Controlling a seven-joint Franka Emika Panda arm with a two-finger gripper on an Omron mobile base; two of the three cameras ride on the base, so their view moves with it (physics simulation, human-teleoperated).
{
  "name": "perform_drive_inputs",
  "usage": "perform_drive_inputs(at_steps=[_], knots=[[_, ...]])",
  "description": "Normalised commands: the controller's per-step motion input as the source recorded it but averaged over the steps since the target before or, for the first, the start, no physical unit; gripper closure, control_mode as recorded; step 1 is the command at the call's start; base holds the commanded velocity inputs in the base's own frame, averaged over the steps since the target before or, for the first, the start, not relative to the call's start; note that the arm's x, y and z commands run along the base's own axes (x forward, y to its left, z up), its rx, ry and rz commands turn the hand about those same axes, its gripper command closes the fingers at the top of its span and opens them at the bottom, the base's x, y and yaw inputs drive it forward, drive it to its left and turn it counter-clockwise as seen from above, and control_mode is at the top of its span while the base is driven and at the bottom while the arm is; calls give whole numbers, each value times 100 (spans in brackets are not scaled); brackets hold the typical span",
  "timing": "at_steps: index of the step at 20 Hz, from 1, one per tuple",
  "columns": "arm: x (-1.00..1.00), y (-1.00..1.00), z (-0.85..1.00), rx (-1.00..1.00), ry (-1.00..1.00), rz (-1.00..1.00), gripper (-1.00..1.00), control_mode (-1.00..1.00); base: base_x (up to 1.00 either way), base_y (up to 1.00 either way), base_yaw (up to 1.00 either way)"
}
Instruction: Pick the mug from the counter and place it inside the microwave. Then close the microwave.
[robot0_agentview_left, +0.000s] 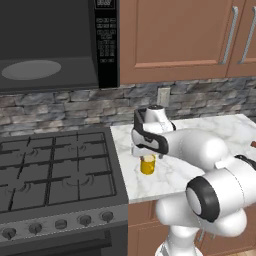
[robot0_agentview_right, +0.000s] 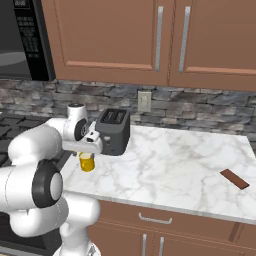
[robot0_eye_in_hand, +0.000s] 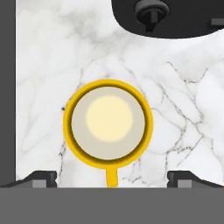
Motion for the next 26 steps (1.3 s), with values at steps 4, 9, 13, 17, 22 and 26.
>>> perform_drive_inputs(at_steps=[4, 9, 13, 17, 22, 26], knots=[[0, 7, -13, 0, 1, 0, -100, -100, 0, 0, 0], [-2, 0, -28, 0, 0, 0, -100, -100, 0, 0, 0], [-22, 0, -20, 0, 0, 0, -100, -100, 0, 0, 0], [-17, 0, -15, 0, 0, 0, -100, -100, 0, 0, 0], [-17, 0, -14, 0, 0, -2, -100, -100, 0, 0, 0], [-1, 0, -2, 0, 0, -3, -100, -100, 0, 0, 0]])
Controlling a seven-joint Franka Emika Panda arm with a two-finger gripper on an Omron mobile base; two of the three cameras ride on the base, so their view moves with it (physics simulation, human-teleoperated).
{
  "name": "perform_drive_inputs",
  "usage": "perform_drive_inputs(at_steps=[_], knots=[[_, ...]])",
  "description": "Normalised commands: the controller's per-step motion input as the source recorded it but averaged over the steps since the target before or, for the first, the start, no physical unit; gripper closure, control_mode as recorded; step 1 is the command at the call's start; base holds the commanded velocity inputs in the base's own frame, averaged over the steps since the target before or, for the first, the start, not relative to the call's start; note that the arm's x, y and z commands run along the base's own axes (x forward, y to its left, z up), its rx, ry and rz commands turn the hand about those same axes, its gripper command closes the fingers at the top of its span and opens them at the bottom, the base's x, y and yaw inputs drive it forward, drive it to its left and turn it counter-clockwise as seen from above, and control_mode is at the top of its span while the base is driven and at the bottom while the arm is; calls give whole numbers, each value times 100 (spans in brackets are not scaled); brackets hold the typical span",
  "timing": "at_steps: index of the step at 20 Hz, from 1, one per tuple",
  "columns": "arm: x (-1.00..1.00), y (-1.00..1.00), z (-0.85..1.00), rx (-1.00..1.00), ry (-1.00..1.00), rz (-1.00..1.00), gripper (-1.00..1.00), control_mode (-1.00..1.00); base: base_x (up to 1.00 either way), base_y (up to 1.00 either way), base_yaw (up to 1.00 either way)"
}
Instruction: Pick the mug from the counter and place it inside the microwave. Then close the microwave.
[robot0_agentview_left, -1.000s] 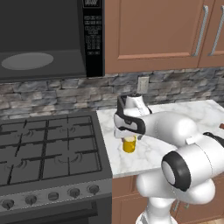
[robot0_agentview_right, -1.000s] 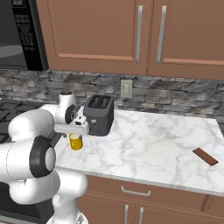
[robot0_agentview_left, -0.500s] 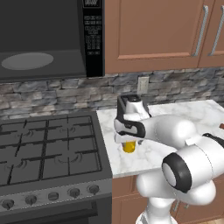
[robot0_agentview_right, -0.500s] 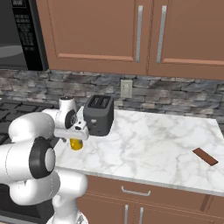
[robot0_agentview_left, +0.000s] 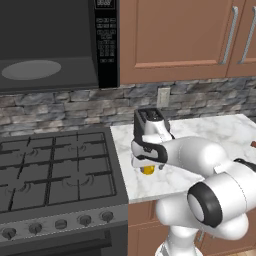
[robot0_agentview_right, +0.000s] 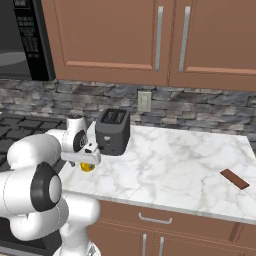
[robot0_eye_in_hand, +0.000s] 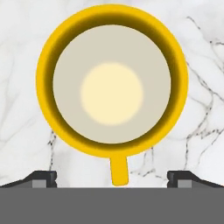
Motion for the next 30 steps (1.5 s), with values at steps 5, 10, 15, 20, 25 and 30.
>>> perform_drive_inputs(at_steps=[5, 10, 15, 20, 25, 30], knots=[[7, 0, 0, 0, 0, -2, -100, -100, 0, 0, 0], [9, 0, 0, 0, 1, -2, -100, -100, 0, 0, 0], [13, 0, 0, 0, 1, 0, -100, -100, 0, 0, 0], [2, 0, 0, 0, 2, -1, -100, -100, 0, 0, 0], [-17, 0, 0, 0, 0, -3, -100, -100, 0, 0, 0], [-6, 0, -8, 0, 0, -1, -100, -100, 0, 0, 0]])
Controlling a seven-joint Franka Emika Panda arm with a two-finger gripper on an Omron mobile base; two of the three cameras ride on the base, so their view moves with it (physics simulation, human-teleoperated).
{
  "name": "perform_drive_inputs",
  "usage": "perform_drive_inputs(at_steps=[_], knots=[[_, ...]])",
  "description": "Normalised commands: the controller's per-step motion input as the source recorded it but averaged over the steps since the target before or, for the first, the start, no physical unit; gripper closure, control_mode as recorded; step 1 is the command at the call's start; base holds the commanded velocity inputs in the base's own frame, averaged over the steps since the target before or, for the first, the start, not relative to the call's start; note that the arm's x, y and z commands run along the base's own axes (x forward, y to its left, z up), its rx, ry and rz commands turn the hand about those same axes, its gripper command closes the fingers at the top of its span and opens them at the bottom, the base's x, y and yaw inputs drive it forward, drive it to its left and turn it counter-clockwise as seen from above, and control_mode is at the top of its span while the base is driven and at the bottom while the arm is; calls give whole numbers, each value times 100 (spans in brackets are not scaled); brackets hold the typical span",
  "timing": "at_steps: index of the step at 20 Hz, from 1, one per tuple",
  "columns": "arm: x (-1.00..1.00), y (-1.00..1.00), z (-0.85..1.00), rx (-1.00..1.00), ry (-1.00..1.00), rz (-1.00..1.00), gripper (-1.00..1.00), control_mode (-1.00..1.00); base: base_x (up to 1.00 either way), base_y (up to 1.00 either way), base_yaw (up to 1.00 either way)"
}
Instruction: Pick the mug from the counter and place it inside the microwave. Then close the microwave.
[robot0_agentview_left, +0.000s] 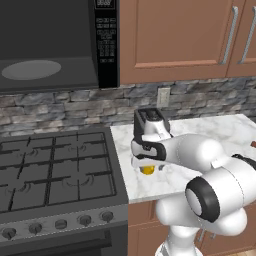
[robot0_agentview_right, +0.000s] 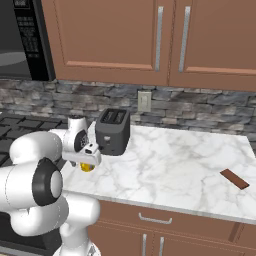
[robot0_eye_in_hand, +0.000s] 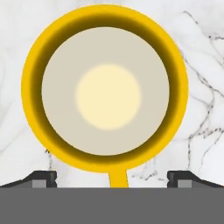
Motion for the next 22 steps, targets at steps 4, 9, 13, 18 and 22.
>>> perform_drive_inputs(at_steps=[4, 9, 13, 18, 22], knots=[[0, -6, -21, 0, 0, 0, -100, -100, 0, 0, 0], [6, -7, -9, 0, 2, 0, -100, -100, 0, 0, 0], [0, 0, 0, 0, 1, 0, -100, -100, 0, 0, 0], [0, 0, 0, 0, 0, 0, -100, -100, 0, 0, 0], [0, 0, 0, 0, 0, 0, -100, -100, 0, 0, 0]])
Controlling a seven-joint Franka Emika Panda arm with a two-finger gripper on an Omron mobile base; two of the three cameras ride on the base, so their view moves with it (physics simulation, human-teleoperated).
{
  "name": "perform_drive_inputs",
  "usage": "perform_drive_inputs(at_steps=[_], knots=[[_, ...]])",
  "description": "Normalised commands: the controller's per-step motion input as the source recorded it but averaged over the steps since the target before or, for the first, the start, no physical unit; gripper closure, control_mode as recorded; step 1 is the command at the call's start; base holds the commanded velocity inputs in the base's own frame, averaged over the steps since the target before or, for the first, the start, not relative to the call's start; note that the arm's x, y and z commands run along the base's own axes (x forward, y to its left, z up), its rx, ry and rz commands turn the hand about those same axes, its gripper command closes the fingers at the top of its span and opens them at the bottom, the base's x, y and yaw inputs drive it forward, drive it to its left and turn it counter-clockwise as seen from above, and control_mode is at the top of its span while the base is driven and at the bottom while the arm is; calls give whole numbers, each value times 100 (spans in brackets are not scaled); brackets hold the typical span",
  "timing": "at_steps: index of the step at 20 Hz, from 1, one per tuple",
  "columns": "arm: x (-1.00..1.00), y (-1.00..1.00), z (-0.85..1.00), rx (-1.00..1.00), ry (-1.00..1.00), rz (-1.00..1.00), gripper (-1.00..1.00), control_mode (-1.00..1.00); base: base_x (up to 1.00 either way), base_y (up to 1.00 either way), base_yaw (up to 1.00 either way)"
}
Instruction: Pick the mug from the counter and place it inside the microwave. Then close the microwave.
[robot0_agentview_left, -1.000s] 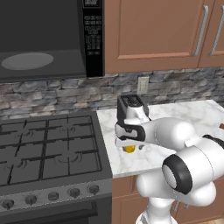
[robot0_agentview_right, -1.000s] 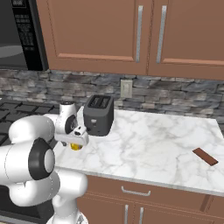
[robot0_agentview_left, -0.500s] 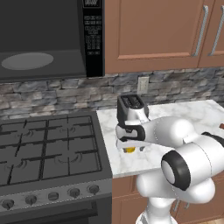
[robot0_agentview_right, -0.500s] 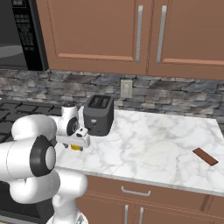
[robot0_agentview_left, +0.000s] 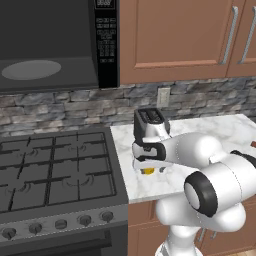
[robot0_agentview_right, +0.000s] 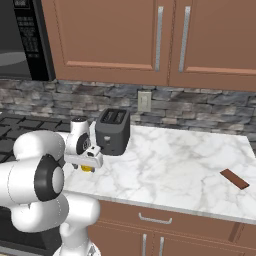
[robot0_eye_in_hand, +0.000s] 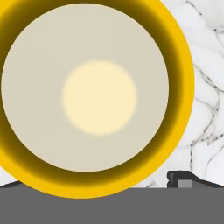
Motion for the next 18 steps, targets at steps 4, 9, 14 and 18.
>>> perform_drive_inputs(at_steps=[4, 9, 14, 18], knots=[[0, 0, 0, 0, 0, 0, -100, -100, 0, 0, 0], [0, 0, 0, 0, 0, 0, 100, -100, 0, 0, 0], [0, 0, 0, 0, 0, 0, 100, -100, 0, 0, 0], [0, 0, 0, 0, 0, 0, 100, -100, 0, 0, 0]])
